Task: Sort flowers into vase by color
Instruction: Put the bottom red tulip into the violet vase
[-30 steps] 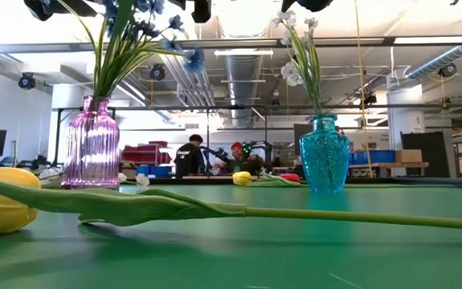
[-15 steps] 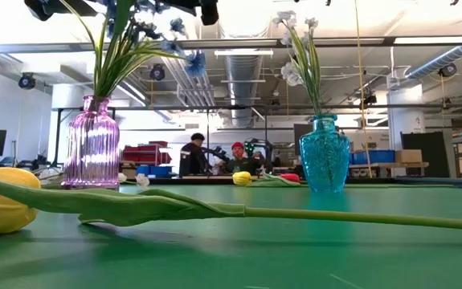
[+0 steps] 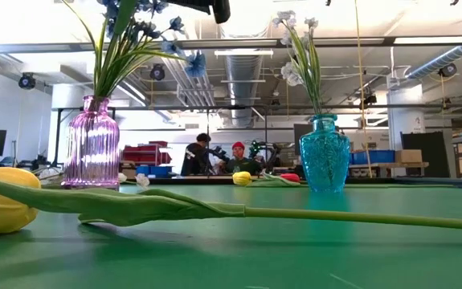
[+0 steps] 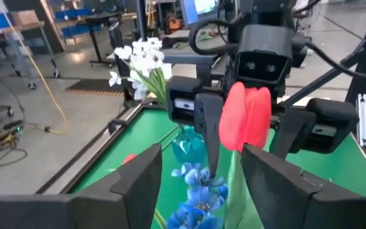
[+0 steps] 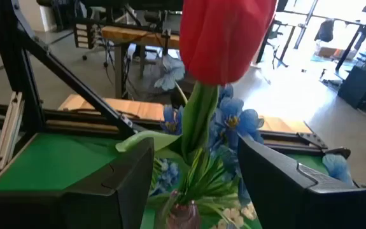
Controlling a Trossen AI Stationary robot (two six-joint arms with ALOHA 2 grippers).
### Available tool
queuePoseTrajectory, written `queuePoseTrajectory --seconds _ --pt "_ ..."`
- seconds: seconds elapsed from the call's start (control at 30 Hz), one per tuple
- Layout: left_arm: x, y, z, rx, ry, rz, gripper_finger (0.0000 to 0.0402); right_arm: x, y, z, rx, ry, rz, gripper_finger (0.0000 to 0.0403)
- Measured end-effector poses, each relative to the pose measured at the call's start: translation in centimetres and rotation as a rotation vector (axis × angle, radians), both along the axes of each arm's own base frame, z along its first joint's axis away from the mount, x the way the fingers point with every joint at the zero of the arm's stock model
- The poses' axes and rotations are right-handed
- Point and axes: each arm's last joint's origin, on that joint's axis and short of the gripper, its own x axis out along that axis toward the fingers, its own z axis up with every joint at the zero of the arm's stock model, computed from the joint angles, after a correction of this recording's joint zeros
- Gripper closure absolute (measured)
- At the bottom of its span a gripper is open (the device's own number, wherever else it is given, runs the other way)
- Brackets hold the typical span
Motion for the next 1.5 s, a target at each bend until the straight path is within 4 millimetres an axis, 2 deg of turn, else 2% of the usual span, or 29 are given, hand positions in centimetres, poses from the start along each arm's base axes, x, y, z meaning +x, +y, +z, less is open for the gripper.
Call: queuePoseTrajectory --seconds 0.3,0.63,0.8,1.3,1.4,1.5 --pt "2.3 -1.3 -1.5 0.015 0.046 0.062 0.0128 -0.6 -0.1 0.3 0.015 0.043 -0.004 0.0183" --pt "3.8 -2.1 -2.7 0.065 0.074 0.122 0.0133 -1.3 -0.2 1.2 0.025 0.046 -0.004 0.0183" --pt "3.7 -2.0 -2.6 0.065 0.068 0.136 0.0172 -1.3 -0.1 1.1 0.028 0.054 -0.005 0.0183" --pt "4.2 -2.3 -3.1 0.079 0.088 0.136 0.0363 -1.3 -0.2 0.9 0.026 0.067 -0.005 0.0183" --pt "4.1 -2.2 -3.1 0.083 0.093 0.136 0.0392 -1.4 -0.2 0.8 0.032 0.079 -0.007 0.0183" --pt "3.8 -2.1 -3.1 0.076 0.1 0.139 0.0398 -1.4 -0.2 0.7 0.035 0.09 -0.008 0.0183"
